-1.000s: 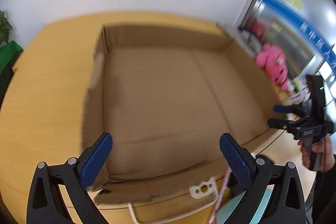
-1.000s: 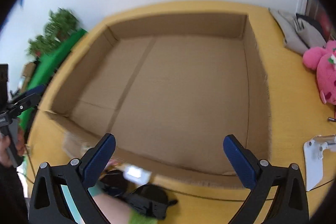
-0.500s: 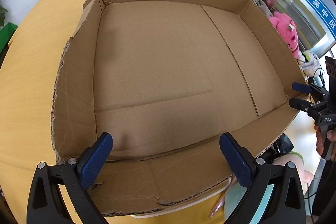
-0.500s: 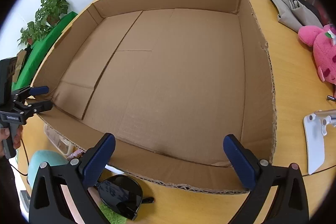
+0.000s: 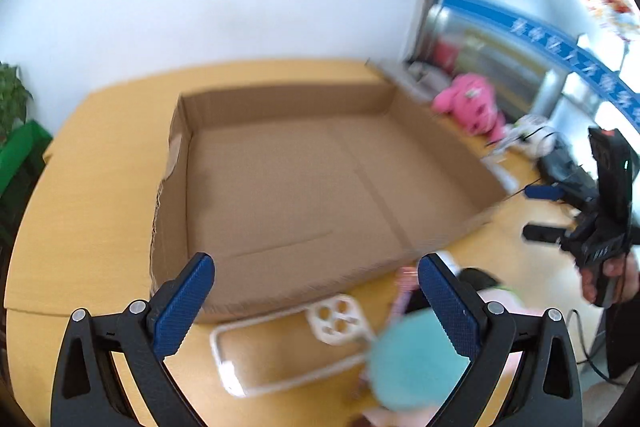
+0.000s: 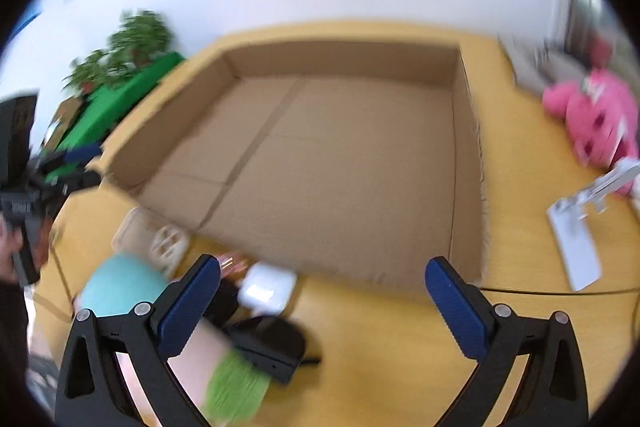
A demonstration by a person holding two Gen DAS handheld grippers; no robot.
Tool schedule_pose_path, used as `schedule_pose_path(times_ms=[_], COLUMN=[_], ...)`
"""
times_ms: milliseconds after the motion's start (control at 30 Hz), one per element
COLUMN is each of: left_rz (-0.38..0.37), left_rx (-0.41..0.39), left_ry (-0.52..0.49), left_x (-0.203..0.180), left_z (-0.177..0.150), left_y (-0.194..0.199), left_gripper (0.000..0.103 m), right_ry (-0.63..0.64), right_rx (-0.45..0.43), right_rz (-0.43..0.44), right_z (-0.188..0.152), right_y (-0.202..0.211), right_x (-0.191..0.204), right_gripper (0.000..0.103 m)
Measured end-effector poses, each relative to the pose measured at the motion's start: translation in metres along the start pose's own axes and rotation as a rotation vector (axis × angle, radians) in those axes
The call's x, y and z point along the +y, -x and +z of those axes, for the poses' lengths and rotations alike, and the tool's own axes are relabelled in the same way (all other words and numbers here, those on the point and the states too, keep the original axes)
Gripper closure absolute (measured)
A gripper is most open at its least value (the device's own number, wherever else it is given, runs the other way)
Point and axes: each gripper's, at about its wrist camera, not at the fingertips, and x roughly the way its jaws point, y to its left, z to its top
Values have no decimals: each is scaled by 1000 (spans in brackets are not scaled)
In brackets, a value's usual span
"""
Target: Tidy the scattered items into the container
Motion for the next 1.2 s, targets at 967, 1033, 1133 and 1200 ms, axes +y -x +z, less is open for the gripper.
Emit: schedule_pose_path(times_ms=[967, 1033, 1133, 1200], left_rz=[391, 360, 456, 512], left_rx=[-352, -227, -33, 53], left_ry=[-89, -109, -210, -357], left_x=[-44, -31, -17, -18], left_z=[11, 37, 68, 81], left_y=[127, 93, 37, 15], left_gripper=[0, 0, 0, 0], right_ry=[140, 121, 113, 120], right_rx=[-255, -248, -247, -255], right_rz=[21, 26, 47, 54], right_z=[-107, -109, -114, -117], right_y=[57, 56, 57, 60], right_x=[121, 123, 127, 131], right_gripper=[1, 1, 1, 1])
